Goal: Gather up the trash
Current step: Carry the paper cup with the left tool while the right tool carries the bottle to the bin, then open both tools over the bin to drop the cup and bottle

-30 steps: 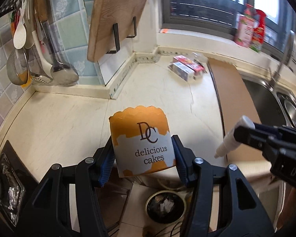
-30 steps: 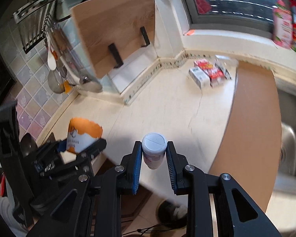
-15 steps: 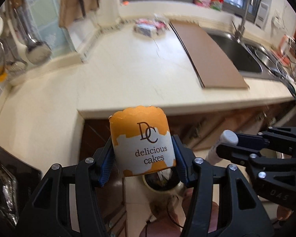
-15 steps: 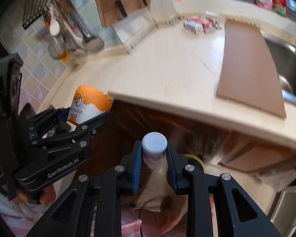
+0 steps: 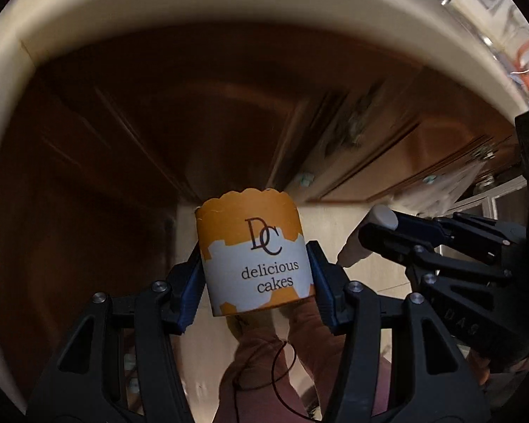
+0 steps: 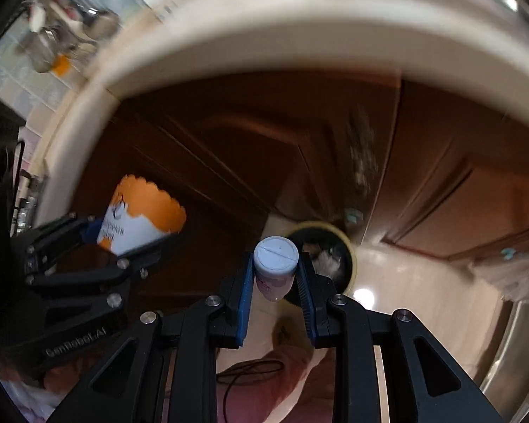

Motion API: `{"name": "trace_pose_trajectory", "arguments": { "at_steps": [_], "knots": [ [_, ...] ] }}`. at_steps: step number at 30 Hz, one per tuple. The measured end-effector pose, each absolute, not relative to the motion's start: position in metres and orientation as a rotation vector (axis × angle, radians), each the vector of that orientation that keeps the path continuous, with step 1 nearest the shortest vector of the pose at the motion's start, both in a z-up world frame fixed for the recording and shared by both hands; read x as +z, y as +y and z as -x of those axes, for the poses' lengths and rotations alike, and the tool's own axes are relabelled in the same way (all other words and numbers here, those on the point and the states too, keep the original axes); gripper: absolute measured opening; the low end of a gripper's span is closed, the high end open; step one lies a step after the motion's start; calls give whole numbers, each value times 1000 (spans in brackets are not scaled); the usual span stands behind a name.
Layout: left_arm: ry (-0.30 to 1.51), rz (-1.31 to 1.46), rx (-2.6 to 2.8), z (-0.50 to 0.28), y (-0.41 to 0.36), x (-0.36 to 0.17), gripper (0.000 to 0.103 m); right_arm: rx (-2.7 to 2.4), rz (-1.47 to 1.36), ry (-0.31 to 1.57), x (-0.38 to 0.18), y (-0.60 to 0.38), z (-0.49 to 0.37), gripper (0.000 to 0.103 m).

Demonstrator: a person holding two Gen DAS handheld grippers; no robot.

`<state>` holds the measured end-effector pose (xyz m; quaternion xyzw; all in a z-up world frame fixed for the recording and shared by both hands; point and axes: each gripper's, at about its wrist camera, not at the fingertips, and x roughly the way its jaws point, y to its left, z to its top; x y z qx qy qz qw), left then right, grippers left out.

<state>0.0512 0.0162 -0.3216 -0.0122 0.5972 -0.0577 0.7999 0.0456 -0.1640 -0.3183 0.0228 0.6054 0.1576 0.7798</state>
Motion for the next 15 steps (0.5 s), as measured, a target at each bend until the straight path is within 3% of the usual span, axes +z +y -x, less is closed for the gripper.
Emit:
{"name": "trace_pose_trajectory", "arguments": {
  "at_steps": [7,15],
  "knots": [
    [1363,46,-117,-70,20,-445,52,315,-51,1433,-448,-183,-58,24],
    [1420,32,-100,-83,30,-548,54,296,-38,1510,-564,-187,-70,24]
  ]
}}
